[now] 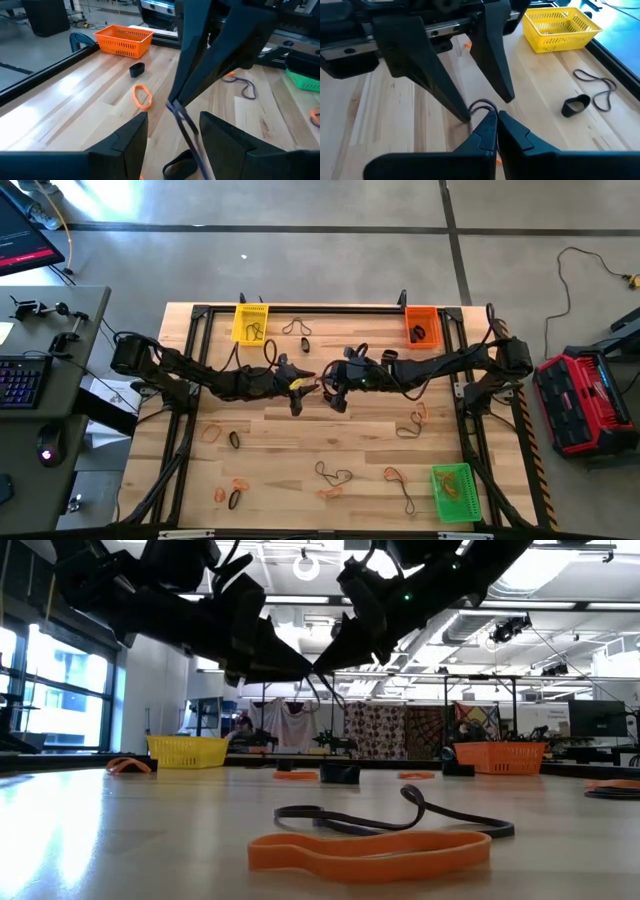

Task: Sort rubber bands into baskets
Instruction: Put the purple rubber band into the yellow bin

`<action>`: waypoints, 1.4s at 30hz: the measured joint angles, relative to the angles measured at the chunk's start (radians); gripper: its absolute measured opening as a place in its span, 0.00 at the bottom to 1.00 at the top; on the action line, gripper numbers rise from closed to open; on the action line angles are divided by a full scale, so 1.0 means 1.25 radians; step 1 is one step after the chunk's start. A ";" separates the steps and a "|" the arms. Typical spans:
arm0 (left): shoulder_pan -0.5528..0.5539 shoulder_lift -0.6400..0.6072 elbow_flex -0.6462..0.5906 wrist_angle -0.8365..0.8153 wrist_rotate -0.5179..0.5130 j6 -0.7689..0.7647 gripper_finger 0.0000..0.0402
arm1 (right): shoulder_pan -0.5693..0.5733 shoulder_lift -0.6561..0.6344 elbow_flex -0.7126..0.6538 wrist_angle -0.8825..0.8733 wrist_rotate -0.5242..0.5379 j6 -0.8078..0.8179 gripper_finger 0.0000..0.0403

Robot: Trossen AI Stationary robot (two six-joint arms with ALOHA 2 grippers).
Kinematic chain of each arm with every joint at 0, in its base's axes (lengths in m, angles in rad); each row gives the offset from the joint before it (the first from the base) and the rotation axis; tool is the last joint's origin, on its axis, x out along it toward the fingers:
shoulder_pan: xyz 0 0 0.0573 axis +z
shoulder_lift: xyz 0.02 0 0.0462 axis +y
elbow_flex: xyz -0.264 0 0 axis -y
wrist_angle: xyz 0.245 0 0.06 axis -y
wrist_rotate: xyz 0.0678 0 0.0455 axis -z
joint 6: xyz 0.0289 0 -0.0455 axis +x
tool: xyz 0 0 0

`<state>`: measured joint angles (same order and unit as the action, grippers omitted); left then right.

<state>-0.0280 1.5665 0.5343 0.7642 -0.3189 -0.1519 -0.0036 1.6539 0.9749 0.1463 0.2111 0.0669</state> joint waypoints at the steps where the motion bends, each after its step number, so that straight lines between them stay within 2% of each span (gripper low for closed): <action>1: 0.000 0.000 0.000 -0.001 0.000 -0.001 0.41 | 0.001 0.000 0.000 0.000 0.000 0.000 0.00; 5: 0.000 0.000 0.000 -0.001 -0.004 0.011 0.30 | 0.004 0.000 0.000 0.000 0.000 0.002 0.00; 10: 0.000 0.000 0.000 -0.003 0.003 0.058 0.05 | 0.005 0.000 0.000 0.001 0.000 0.002 0.00; 11: 0.000 0.000 0.000 -0.003 0.003 0.060 0.03 | 0.005 0.000 0.000 0.001 0.000 0.002 0.00; 16: 0.000 0.000 0.000 -0.004 0.004 0.063 0.02 | 0.008 0.000 0.000 0.001 -0.003 0.002 0.00; 20: 0.003 0.000 0.000 -0.004 0.004 0.068 0.01 | 0.021 0.000 0.000 0.001 -0.004 -0.019 0.04; 28: 0.012 -0.015 0.000 -0.027 0.004 0.068 0.00 | 0.048 0.000 0.000 -0.005 0.122 -0.019 0.28; 34: 0.032 -0.116 0.000 -0.146 -0.037 0.083 0.00 | 0.051 0.000 0.000 -0.016 0.166 -0.019 0.40; 39: 0.082 -0.251 0.000 -0.320 -0.098 0.064 0.00 | 0.050 0.000 0.000 -0.031 0.167 -0.012 0.40; 42: 0.118 -0.336 0.000 -0.442 -0.165 0.052 0.00 | 0.050 0.000 0.000 -0.038 0.167 -0.001 0.38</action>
<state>0.1194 1.1463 0.5346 0.2116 -0.5254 -0.0863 0.0589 1.6535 0.9749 0.0993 0.4194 0.0652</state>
